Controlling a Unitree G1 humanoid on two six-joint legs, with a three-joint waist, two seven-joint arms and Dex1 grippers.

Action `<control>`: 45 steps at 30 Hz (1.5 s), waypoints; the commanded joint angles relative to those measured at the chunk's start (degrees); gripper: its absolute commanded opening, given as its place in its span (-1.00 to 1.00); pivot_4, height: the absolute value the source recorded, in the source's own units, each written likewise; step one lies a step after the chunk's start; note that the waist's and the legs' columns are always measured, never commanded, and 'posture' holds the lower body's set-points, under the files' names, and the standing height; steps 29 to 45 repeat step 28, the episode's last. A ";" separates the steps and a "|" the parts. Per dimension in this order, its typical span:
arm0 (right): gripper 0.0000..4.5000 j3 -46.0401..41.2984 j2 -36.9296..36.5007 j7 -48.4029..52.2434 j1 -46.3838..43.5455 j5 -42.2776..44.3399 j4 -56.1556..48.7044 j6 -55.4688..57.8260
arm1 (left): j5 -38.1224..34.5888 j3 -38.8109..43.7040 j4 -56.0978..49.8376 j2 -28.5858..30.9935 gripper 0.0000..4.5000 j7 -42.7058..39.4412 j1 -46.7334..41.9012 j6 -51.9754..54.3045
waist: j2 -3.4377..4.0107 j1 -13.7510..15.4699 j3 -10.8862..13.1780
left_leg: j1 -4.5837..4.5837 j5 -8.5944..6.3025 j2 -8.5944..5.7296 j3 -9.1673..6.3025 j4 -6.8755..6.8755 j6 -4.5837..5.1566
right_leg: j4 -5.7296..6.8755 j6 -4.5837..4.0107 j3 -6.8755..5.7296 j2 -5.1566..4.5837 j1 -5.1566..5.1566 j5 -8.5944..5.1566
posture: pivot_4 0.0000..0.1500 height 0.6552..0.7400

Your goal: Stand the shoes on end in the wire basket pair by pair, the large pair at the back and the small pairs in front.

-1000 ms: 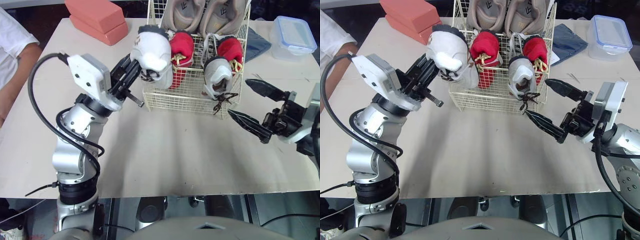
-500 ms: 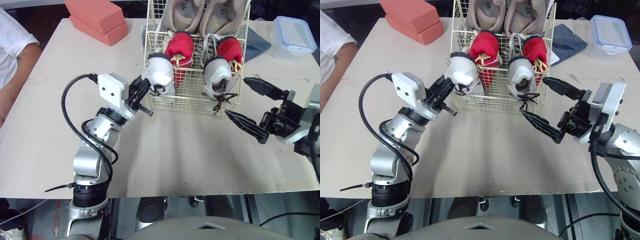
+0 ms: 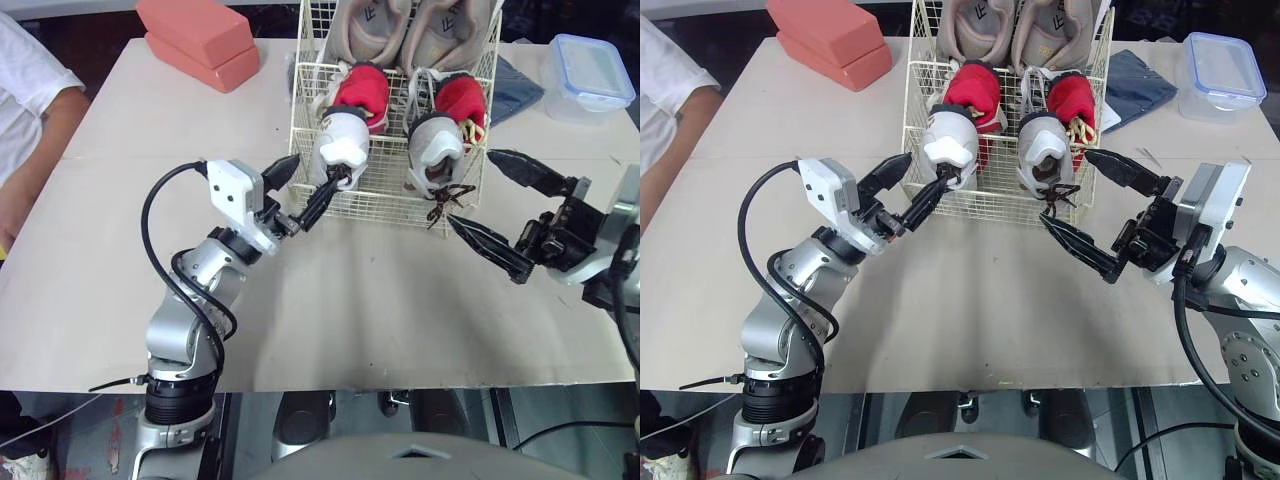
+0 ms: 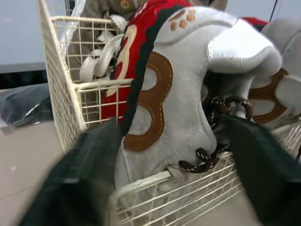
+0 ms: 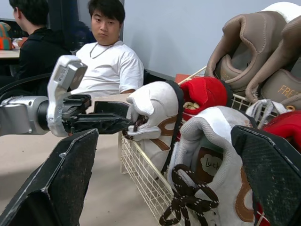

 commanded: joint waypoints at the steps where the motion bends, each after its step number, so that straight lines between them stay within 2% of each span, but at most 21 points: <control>1: 1.00 -2.31 -0.05 0.76 1.22 0.53 -0.79 -1.92 | -1.83 4.31 -2.51 0.78 0.99 -3.44 3.66 -6.28 | 0.00 -0.10 0.00 | 0.00 0.00 0.01 0.00 0.00 0.00 | 0.00 -0.01 0.00 0.01 -0.01 0.00 | 1.00 -0.27; 3: 1.00 -3.46 -0.05 1.45 2.60 0.45 0.06 -2.50 | -2.44 6.32 -2.71 1.21 0.99 -5.27 6.65 -9.24 | 0.01 -0.08 0.01 | -0.02 0.00 0.02 0.01 -0.02 -0.01 | -0.02 -0.09 0.01 0.01 -0.03 0.04 | 1.00 -0.27; 9: 1.00 -6.12 1.07 5.12 8.86 -2.58 5.52 -6.89 | -11.49 10.20 -1.70 2.68 0.99 -12.39 15.08 -8.43 | 0.00 0.24 0.00 | -0.10 -0.16 -0.01 0.02 0.02 0.25 | -0.09 0.02 -0.04 -0.07 -0.02 -0.02 | 1.00 -0.27; 13: 1.00 -6.42 2.26 9.57 14.07 -6.90 13.21 -11.77 | -10.13 8.64 0.16 7.41 0.99 -17.27 20.76 -5.95 | 0.04 0.22 -0.04 | -0.05 -0.19 0.01 -0.01 0.01 0.30 | -0.07 0.06 -0.08 -0.03 0.00 -0.06 | 1.00 -0.27; 16: 1.00 -4.30 2.10 13.16 16.92 -11.48 18.60 -15.49 | -6.59 6.92 0.37 9.24 0.99 -15.57 22.49 -5.02 | 0.12 0.09 -0.02 | -0.05 -0.20 0.02 0.03 0.01 0.32 | -0.06 0.07 -0.04 -0.03 -0.04 -0.06 | 1.00 -0.27; 20: 1.00 -1.90 1.64 16.14 18.18 -16.95 24.73 -19.95 | -1.98 5.13 2.58 9.38 0.99 -15.44 24.09 -6.84 | 0.25 0.00 -0.09 | -0.02 -0.21 0.02 0.02 0.01 0.35 | -0.04 0.06 -0.04 -0.03 -0.03 -0.06 | 1.00 -0.27; 27: 1.00 -1.17 1.86 18.68 18.03 -19.87 31.41 -24.22 | 2.17 4.12 3.42 8.77 0.99 -13.79 26.23 -8.59 | 0.34 -0.05 -0.13 | -0.04 -0.22 0.03 0.04 0.00 0.35 | -0.05 0.06 -0.01 -0.04 -0.06 -0.06 | 1.00 -0.27; 45: 1.00 -1.17 1.91 18.86 17.81 -19.92 31.97 -24.54 | 2.01 4.28 3.89 8.89 0.99 -14.24 26.10 -8.84 | 0.34 -0.05 -0.13 | -0.04 -0.22 0.03 0.04 0.00 0.35 | -0.05 0.06 -0.01 -0.04 -0.06 -0.06 | 1.00 -0.27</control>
